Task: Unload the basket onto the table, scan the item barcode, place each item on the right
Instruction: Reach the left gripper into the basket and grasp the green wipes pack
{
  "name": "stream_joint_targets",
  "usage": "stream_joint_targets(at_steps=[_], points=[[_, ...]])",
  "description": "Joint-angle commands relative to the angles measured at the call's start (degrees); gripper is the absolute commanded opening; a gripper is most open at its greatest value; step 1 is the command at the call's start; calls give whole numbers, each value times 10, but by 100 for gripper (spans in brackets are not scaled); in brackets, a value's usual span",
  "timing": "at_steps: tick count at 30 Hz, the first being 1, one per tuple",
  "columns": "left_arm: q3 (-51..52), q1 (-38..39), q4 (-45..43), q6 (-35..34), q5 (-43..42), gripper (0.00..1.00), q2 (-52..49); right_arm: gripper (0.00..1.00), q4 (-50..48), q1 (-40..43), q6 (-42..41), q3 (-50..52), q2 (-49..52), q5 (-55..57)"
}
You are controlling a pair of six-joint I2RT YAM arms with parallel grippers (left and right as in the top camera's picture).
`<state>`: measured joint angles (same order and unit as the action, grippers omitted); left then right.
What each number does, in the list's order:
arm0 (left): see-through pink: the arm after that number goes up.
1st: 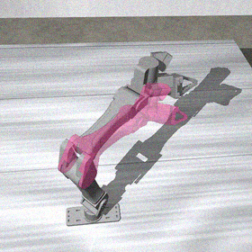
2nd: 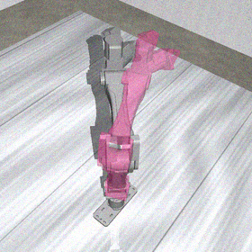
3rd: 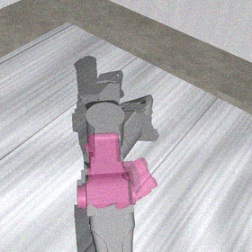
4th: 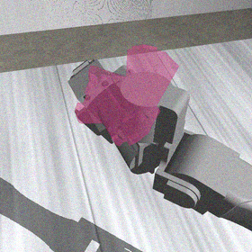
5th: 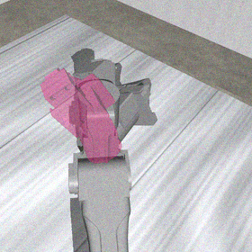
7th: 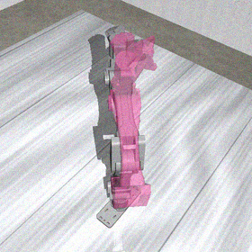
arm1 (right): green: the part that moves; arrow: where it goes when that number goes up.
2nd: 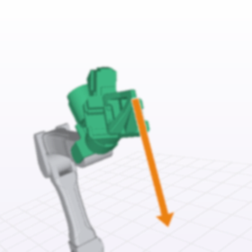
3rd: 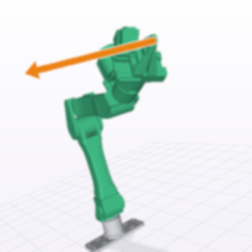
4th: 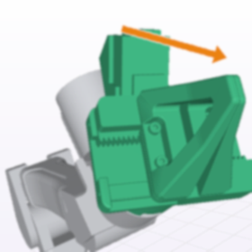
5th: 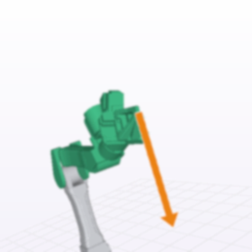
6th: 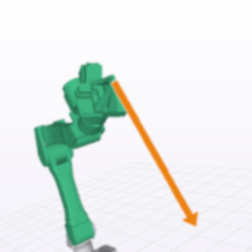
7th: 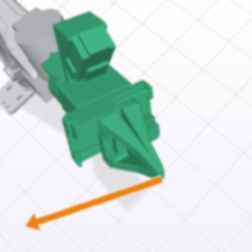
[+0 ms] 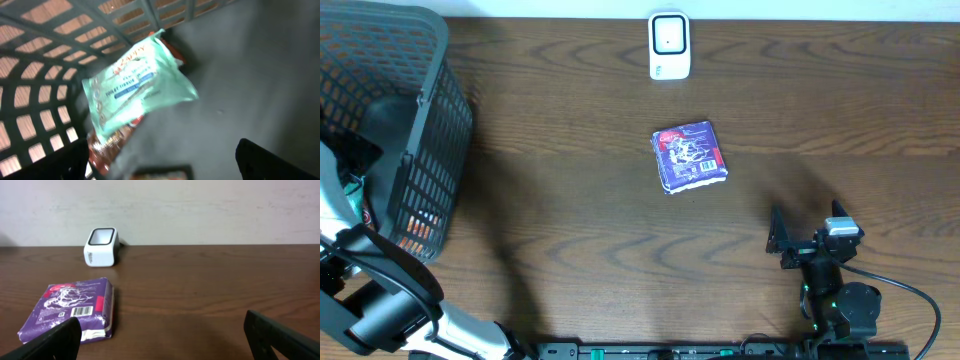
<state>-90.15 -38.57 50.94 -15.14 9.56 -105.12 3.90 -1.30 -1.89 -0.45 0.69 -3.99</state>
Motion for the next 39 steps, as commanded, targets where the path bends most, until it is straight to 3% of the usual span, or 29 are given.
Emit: stream_joint_targets(at_steps=[1, 6, 11, 16, 20, 21, 23, 26, 34, 39], points=[[28, 1, -39, 76, 38, 93, 5, 99, 2, 2, 2, 1, -3, 5], [87, 1, -125, 136, 38, 93, 5, 99, 2, 2, 2, 1, -3, 5], [136, 0, -193, 152, 38, 93, -3, 99, 2, 2, 2, 1, -3, 5], [143, 0, -204, 174, 38, 90, -38, 99, 2, 2, 2, 1, -3, 5], [143, 0, -209, 175, 38, 73, -62, 99, 2, 2, 2, 1, -3, 5], [143, 0, -212, 175, 38, 64, -63, 99, 2, 2, 2, 1, -3, 5], [142, 0, -219, 175, 38, 37, -61, 99, 2, 2, 2, 1, -3, 5], [137, 0, -221, 175, 38, 8, -52, 99, 2, 2, 2, 1, -3, 5], [137, 6, -217, 163, 15, 7, 40, 99, 2, 2, 2, 1, -3, 5], [136, 8, -246, 104, -142, 7, 130, 99, 2, 2, 2, 1, -3, 5]])
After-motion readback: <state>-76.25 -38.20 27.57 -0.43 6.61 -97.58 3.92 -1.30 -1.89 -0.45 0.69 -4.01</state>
